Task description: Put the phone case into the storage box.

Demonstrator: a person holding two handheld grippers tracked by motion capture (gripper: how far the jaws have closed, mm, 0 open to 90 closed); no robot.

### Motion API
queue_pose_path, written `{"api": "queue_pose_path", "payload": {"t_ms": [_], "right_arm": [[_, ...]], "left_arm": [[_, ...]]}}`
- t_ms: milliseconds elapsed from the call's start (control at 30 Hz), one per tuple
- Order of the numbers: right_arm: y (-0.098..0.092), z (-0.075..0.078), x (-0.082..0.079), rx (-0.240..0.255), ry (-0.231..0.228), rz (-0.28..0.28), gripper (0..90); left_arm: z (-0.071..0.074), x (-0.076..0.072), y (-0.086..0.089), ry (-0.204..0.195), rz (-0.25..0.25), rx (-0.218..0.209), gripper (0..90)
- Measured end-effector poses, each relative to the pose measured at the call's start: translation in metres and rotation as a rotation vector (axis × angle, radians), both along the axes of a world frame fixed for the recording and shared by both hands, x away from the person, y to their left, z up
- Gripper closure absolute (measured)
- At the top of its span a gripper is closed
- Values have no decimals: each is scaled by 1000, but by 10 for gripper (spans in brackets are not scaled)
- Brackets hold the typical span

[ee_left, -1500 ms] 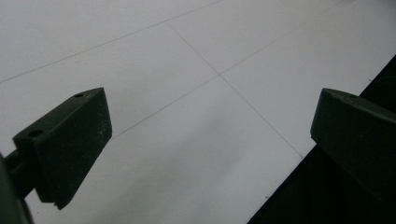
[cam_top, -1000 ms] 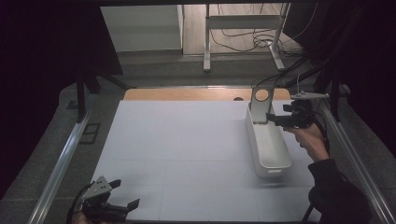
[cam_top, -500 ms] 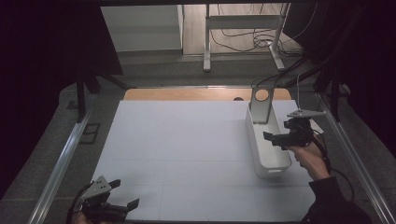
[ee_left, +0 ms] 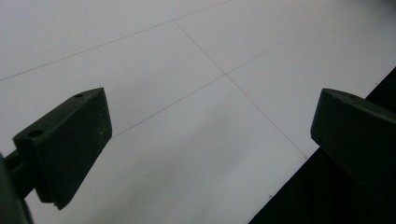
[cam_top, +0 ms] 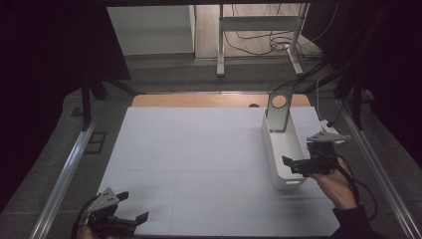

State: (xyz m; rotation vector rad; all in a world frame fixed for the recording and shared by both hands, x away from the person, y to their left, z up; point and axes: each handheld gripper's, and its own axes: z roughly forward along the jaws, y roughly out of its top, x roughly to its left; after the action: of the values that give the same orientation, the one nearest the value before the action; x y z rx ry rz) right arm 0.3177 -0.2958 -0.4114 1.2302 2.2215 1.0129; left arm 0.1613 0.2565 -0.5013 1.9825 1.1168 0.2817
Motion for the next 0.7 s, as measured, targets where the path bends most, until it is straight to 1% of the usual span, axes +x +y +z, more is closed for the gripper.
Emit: {"api": "queue_pose_path", "payload": {"t_ms": [133,167,233,300,400,467,700], "right_arm": [[-3,-3,-14,13,0,-3,0],[-4,-5,-21,17,4,-4,0],[-5,-7,-29,15,8,-4,0],[-6,-7,-31,10,5,-5,0],[-8,-10,-44,1,1,-14,0],[-10,-11,-52,4,-3,-25,0],[-14,-21,-73,22,16,-37,0]], "left_arm": [[0,0,0,2,2,-2,0],[0,0,0,1,2,-1,0],[0,0,0,1,2,-1,0],[0,0,0,-1,3,2,0],[0,0,0,1,7,3,0],[0,0,-1,0,14,7,0],[0,-1,0,-6,28,21,0]]}}
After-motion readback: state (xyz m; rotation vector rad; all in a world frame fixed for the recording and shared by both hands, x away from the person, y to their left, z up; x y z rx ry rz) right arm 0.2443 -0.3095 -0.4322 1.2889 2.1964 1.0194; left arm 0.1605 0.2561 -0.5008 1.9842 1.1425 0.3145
